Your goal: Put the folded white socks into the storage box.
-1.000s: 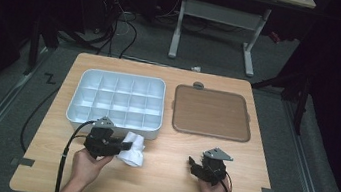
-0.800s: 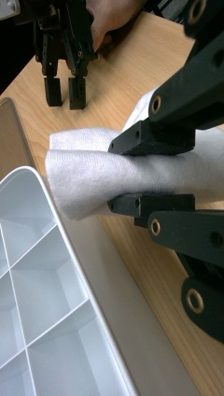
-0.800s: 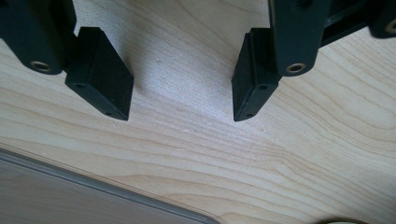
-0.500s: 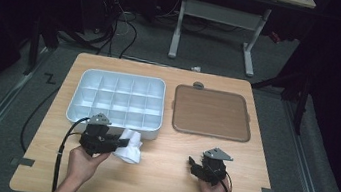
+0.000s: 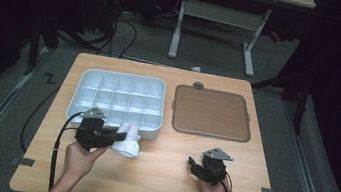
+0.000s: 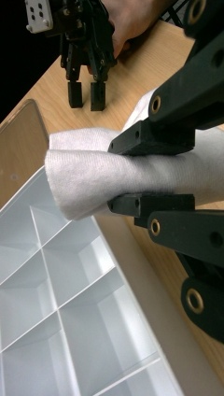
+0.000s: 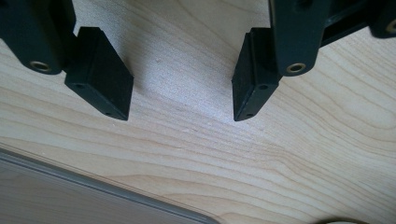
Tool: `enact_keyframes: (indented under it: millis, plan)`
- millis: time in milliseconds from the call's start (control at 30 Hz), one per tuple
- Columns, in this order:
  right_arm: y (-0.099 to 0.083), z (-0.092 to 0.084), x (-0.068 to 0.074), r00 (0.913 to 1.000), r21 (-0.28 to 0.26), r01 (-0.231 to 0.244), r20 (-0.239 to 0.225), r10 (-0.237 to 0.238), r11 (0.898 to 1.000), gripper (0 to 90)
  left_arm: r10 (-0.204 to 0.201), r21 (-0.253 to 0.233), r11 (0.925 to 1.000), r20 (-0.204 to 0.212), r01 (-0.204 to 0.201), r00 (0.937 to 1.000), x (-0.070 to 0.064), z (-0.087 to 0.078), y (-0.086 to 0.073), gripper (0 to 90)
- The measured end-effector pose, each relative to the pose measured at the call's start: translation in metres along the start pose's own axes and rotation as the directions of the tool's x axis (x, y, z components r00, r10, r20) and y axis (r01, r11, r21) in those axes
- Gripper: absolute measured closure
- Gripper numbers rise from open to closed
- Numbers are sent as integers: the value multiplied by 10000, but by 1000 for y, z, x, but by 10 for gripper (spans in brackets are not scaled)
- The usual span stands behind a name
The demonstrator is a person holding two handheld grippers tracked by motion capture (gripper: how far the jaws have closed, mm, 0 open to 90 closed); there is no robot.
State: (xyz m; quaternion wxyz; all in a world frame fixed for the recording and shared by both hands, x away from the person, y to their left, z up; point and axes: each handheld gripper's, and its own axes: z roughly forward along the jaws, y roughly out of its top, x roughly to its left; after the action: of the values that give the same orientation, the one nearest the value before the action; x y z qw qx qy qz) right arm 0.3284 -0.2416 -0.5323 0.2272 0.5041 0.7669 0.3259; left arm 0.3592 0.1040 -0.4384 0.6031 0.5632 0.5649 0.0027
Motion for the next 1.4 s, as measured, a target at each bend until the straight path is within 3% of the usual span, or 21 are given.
enact_keyframes:
  millis: [367, 500, 633, 1033, 1400]
  plan:
    - [0, 0, 0, 10000, 2, -6, -9, 6, 10000, 389, 93, -148, 9998, -36, -94, 10000, 0, 1, 15, 741]
    - [0, 0, 0, 10000, 4, -7, -11, 7, 10000, 387, -108, -333, 9994, 9, 108, 9999, 1, 0, 23, 741]
    - [0, 0, 0, 10000, 8, -4, -8, 4, 10000, 387, 47, -412, 9991, -83, -51, 10000, 2, -1, 30, 741]
    - [0, 0, 0, 10000, 11, 6, -5, -6, 10000, 386, -137, -836, 9964, -225, 117, 9997, 10, 3, 56, 741]
    - [0, 0, 0, 10000, 16, 10, -9, -10, 10000, 385, -225, -993, 9949, -469, 177, 9986, 20, 14, 70, 741]
